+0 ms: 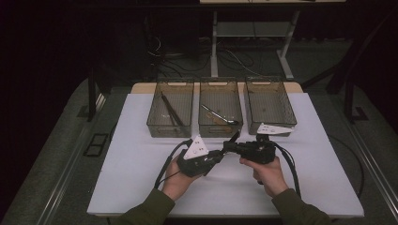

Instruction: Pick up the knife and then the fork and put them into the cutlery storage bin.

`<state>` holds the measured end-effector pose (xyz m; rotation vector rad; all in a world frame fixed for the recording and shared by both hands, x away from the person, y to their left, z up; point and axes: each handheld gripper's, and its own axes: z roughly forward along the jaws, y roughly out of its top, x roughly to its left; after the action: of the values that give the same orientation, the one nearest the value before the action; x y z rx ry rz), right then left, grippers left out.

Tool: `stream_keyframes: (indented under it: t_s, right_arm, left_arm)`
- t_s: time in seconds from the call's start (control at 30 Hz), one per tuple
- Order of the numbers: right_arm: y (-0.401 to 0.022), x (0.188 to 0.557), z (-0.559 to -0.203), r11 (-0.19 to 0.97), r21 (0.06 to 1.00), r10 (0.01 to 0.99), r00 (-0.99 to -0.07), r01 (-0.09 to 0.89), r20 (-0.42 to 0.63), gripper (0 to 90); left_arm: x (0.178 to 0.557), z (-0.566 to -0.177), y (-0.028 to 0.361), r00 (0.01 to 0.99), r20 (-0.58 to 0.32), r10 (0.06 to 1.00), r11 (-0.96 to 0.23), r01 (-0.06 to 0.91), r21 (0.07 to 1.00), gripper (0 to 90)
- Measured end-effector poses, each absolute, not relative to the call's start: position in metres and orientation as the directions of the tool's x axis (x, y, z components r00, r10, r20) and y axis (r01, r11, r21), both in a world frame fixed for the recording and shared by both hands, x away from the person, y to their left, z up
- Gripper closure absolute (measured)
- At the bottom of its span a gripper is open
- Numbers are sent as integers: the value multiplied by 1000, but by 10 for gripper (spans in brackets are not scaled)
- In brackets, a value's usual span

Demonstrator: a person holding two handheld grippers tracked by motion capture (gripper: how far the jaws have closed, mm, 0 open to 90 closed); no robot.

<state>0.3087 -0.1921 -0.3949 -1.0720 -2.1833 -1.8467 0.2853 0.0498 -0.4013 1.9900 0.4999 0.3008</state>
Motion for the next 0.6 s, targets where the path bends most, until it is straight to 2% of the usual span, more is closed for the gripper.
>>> stream_keyframes:
  t_s: [0.2,0.3,0.6]
  right_arm:
    - [-192,307,-391,33,839,450,-757,544,473,897]
    - [-194,307,-389,32,848,461,-761,528,456,897]
    - [-212,307,-382,72,869,540,-751,490,379,896]
  left_arm:
    - [288,-401,54,892,-28,451,-374,217,902,742]
    - [287,-402,55,893,-14,449,-385,207,900,658]
    - [287,-405,73,897,-34,441,-391,226,892,508]
